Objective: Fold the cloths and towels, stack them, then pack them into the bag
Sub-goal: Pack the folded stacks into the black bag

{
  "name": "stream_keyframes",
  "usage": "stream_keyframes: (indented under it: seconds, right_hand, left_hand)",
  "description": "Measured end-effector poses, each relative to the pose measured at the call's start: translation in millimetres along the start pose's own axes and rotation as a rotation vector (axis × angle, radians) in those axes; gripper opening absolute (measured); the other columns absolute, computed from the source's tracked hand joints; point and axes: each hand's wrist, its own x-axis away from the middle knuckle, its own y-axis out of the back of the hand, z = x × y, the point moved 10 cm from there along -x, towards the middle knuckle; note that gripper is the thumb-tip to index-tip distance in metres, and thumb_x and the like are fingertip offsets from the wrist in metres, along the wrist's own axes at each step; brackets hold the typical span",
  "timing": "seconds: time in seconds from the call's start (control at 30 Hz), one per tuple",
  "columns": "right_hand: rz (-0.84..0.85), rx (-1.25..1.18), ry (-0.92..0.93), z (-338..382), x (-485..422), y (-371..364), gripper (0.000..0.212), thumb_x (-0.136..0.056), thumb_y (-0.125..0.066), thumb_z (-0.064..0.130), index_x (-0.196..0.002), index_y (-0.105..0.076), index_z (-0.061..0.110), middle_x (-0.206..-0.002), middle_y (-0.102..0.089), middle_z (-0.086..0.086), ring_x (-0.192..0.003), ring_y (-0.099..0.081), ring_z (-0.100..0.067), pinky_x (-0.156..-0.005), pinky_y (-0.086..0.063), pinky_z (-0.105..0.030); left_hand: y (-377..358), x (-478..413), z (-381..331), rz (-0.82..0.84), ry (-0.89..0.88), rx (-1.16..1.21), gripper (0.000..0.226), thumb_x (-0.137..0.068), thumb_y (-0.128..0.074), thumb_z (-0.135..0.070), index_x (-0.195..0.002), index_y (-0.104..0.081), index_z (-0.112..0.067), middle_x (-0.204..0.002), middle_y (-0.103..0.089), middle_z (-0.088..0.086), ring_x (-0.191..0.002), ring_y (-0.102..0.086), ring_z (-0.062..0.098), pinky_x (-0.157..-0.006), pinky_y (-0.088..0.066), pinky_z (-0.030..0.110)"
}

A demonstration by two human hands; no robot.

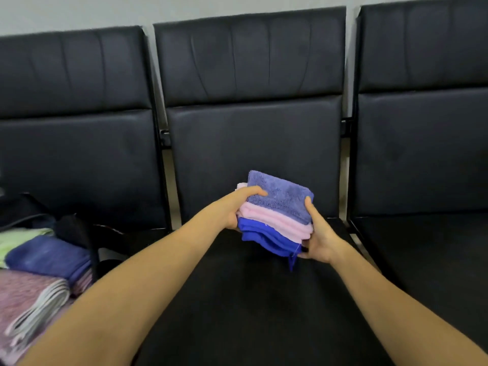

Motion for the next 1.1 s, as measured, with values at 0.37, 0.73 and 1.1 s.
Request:
stream_keyframes:
  seconds: [0.37,0.73,1.1]
  right_hand:
    - [0.554,-0.255,0.002,-10,120,-196,0.081,-0.077,-0.052,0.076,-0.134,-0.055,0.018,-0.133,-0.058,-0.012,-0.122,-0.056,-0.034,-0.106,-0.039,-0.051]
    - [0.646,0.447,-0.01,-80,191,-403,0.046,-0.088,-0.054,0.054,-0.118,-0.064,0.021,-0.114,-0.069,-0.006,-0.101,-0.063,-0.027,-0.091,-0.046,-0.047]
    - [0.657,0.505,-0.153,-226,184,-486,0.009,-0.089,-0.061,0.012,-0.097,-0.061,0.015,-0.078,-0.068,-0.004,-0.072,-0.061,-0.022,-0.056,-0.048,-0.024]
  left_hand:
    - [147,202,-35,-0.087,-0.2,0.049,0.051,-0.062,-0.079,-0.031,-0.105,-0.065,-0.008,-0.097,-0.07,0.013,-0.085,-0.066,0.029,-0.088,-0.053,0.041]
    - [348,328,50,-0.436,-0.232,0.004,0.019,-0.079,-0.075,-0.025,-0.093,-0.07,-0.014,-0.088,-0.075,0.005,-0.076,-0.071,0.021,-0.075,-0.058,0.035]
    - [480,341,177,-0.67,-0.248,0.043,0.046,-0.06,-0.088,-0.02,-0.094,-0.068,0.003,-0.094,-0.071,0.021,-0.077,-0.07,0.026,-0.072,-0.057,0.035]
